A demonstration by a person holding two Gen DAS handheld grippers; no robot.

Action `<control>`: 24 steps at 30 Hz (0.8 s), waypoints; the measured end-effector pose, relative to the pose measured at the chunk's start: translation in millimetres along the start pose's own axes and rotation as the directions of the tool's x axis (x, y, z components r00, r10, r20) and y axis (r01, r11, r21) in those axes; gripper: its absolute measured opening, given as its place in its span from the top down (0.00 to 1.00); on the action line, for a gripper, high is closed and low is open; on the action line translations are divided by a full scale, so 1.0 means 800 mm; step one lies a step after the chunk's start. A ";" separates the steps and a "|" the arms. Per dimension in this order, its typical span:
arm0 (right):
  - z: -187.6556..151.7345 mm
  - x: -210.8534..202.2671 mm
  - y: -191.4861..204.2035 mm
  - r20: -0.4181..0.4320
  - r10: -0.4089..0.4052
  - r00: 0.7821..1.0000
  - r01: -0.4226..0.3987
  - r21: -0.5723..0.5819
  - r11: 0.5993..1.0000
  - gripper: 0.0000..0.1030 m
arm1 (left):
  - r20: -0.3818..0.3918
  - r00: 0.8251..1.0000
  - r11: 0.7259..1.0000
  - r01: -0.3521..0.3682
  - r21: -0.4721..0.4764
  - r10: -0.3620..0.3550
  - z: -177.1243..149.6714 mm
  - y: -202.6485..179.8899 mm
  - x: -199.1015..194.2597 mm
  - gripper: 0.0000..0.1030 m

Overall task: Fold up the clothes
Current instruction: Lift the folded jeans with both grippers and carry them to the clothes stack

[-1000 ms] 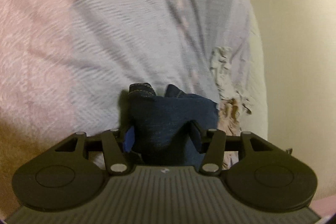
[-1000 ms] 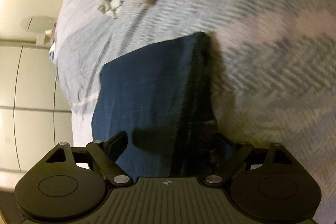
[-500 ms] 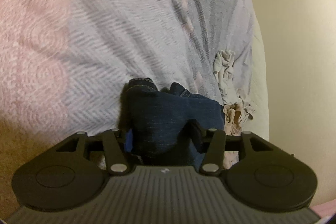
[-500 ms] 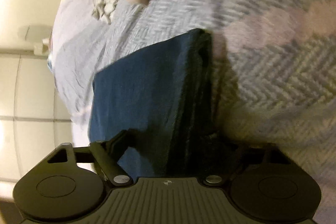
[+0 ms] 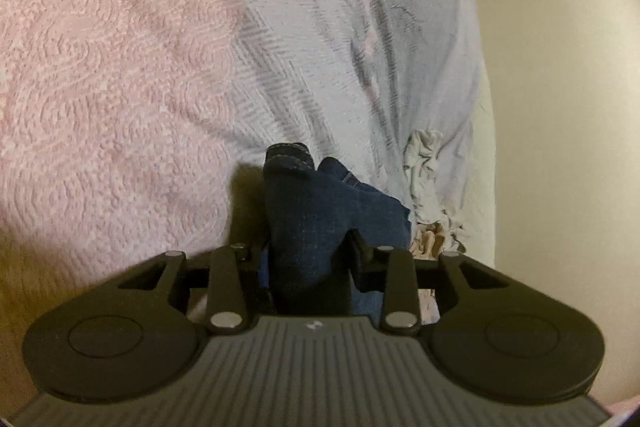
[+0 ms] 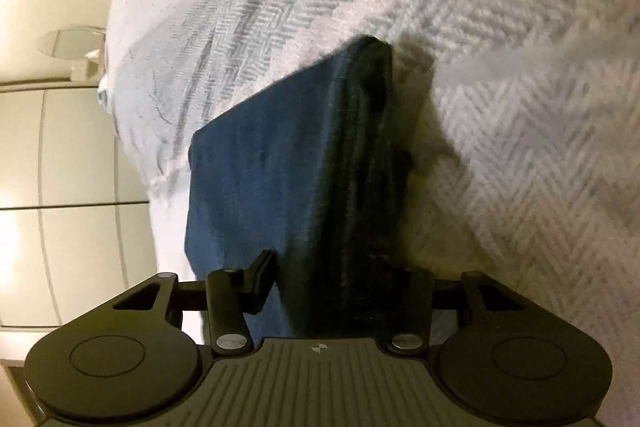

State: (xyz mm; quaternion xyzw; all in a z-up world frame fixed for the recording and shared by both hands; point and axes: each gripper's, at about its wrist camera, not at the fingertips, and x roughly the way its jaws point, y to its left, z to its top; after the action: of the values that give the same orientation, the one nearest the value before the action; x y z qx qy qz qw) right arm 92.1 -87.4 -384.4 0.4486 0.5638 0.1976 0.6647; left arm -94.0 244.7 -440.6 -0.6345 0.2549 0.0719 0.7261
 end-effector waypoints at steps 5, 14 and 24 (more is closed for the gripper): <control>-0.004 -0.028 0.022 -0.015 0.073 0.997 -0.074 -0.092 0.993 0.68 | 0.058 0.997 0.999 0.043 0.024 -0.044 -0.021 -0.019 -0.042 0.74; -0.054 -0.087 0.082 -0.285 0.118 0.951 -0.177 -0.190 0.966 0.69 | 0.339 0.940 0.995 0.067 -0.072 -0.039 -0.134 -0.042 -0.236 0.74; -0.165 -0.153 0.167 -0.598 0.120 0.792 -0.318 -0.238 0.918 0.69 | 0.652 0.758 0.990 0.073 -0.122 0.025 -0.278 -0.091 -0.501 0.74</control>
State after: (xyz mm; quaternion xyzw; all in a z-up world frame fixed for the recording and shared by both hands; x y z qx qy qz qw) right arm -32.7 -62.7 -199.5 0.3150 0.6396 0.4902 0.5014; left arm -469.1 105.8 -205.6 -0.6225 -0.0272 0.2964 0.7239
